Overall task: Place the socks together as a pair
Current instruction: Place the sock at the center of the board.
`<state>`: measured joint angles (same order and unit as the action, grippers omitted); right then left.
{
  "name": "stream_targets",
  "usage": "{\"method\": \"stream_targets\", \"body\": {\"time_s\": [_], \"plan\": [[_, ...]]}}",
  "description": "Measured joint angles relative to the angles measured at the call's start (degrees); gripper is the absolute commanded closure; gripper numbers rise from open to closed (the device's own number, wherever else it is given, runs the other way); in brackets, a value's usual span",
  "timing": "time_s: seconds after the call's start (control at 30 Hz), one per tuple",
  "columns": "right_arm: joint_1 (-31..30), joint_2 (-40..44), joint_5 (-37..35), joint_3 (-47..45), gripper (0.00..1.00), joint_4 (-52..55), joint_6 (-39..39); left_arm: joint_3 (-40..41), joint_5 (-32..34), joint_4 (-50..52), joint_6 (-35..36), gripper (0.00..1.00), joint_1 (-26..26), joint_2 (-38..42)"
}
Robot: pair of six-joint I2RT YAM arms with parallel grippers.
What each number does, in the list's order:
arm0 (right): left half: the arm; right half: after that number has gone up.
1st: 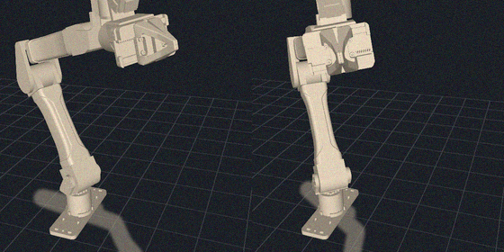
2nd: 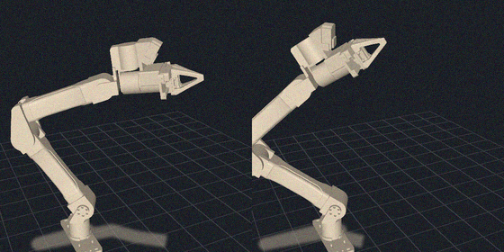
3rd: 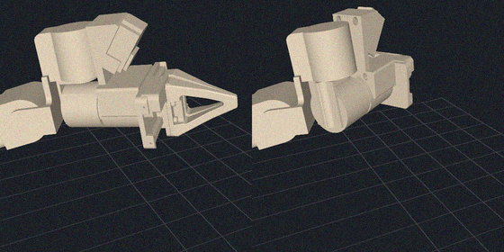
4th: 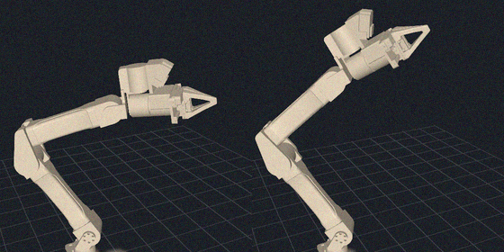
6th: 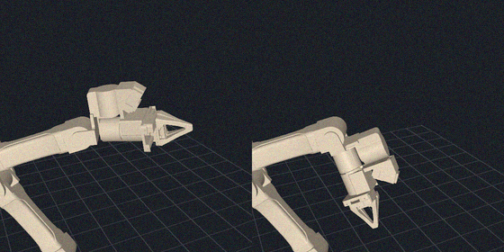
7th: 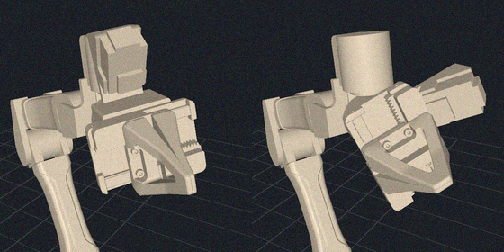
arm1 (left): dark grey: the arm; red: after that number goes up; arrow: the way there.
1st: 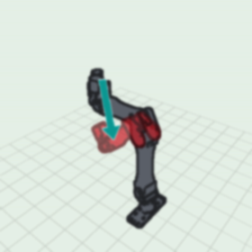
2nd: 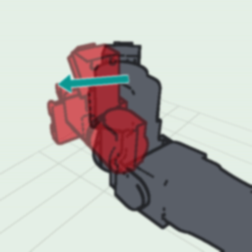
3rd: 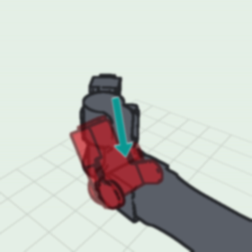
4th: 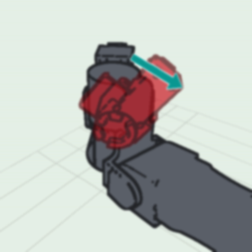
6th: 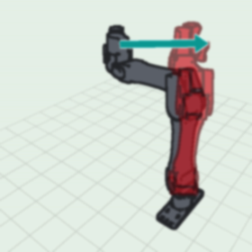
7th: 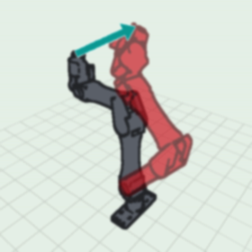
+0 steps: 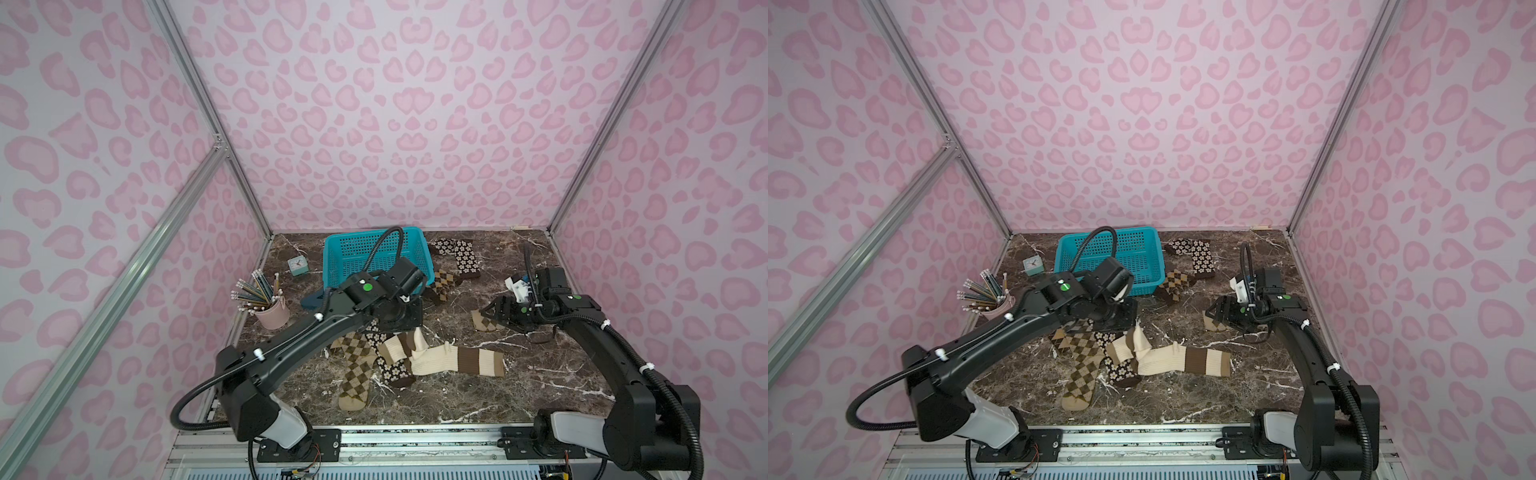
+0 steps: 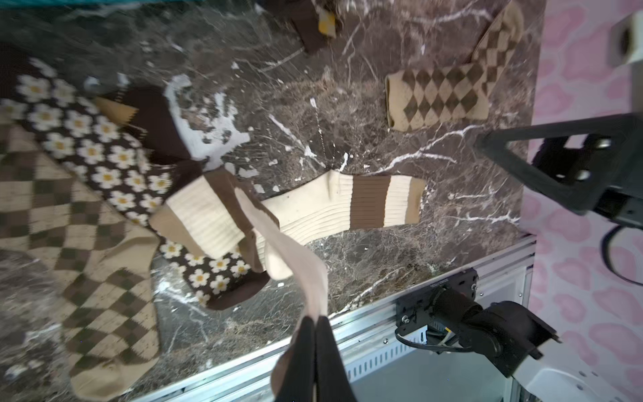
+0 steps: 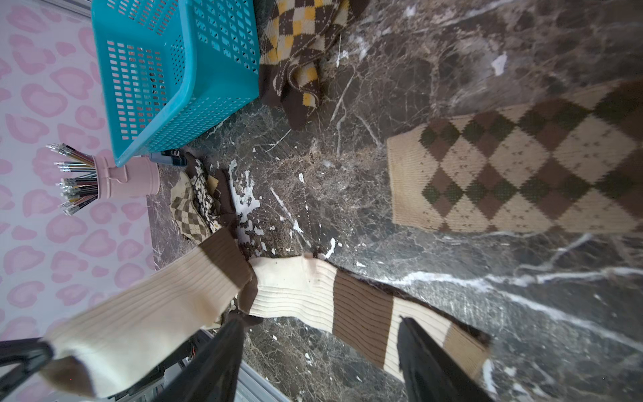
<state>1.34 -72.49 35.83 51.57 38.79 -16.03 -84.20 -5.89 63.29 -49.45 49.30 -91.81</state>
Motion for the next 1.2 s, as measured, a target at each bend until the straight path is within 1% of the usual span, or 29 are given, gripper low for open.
{"method": "stream_targets", "body": {"time_s": [0.13,0.33,0.53,0.6,0.67,0.7,0.73,0.77,0.83,0.87,0.9,0.97,1.07,1.13,1.2], "plan": [[0.0,1.42,-0.66,-0.55,0.26,0.7,-0.02,-4.48,-3.82,-6.86,1.03,0.97,1.18,-11.69],[0.15,5.05,-2.49,-2.6,0.26,1.05,-0.85,-18.91,-8.39,-12.94,2.19,0.97,1.38,-27.36],[0.22,7.17,-3.56,-5.01,0.27,0.85,-2.95,-32.44,-12.24,-13.88,2.36,0.97,0.31,-40.65],[0.22,7.67,-3.63,-5.38,0.27,0.7,-4.09,-36.89,-12.94,-14.49,1.31,0.95,-0.96,-44.0],[0.22,8.22,-3.74,-5.9,0.27,0.28,-4.2,-40.81,-13.64,-15.1,0.74,0.87,-2.19,-46.77],[0.22,8.41,-3.8,-6.16,0.27,0.28,-4.83,-42.6,-13.88,-15.5,0.2,0.74,-2.93,-48.09],[0.22,8.66,-3.91,-6.56,0.27,0.26,-5.07,-43.71,-14.1,-16.0,-0.26,0.59,-3.52,-49.0],[0.22,8.81,-3.96,-6.84,0.27,0.24,-5.14,-44.28,-14.43,-16.52,-0.7,0.47,-3.96,-49.55],[0.22,9.16,-4.02,-7.54,0.27,0.07,-5.64,-44.65,-15.23,-17.38,-1.55,0.31,-4.68,-49.88],[0.22,9.31,-4.0,-7.85,0.27,-0.09,-6.1,-44.7,-15.41,-17.51,-1.57,0.17,-4.87,-49.86],[0.2,9.44,-3.98,-8.2,0.27,-0.28,-6.12,-44.68,-15.54,-17.62,-1.55,0.12,-5.03,-49.53],[-0.15,9.49,-3.98,-9.03,0.28,-0.94,-6.91,-43.41,-15.69,-17.64,-0.98,0.09,-5.18,-47.89],[-1.4,8.46,-3.96,-9.73,0.31,-1.86,-7.48,-38.01,-15.39,-17.7,0.83,0.1,-5.2,-42.32],[-3.85,6.58,-3.8,-9.68,0.34,-3.65,-8.57,-31.28,-14.05,-17.51,2.56,0.14,-5.16,-36.0],[-6.82,4.59,-3.78,-9.51,0.38,-5.29,-9.62,-24.35,-11.96,-17.81,4.57,0.16,-5.16,-29.81]]}}
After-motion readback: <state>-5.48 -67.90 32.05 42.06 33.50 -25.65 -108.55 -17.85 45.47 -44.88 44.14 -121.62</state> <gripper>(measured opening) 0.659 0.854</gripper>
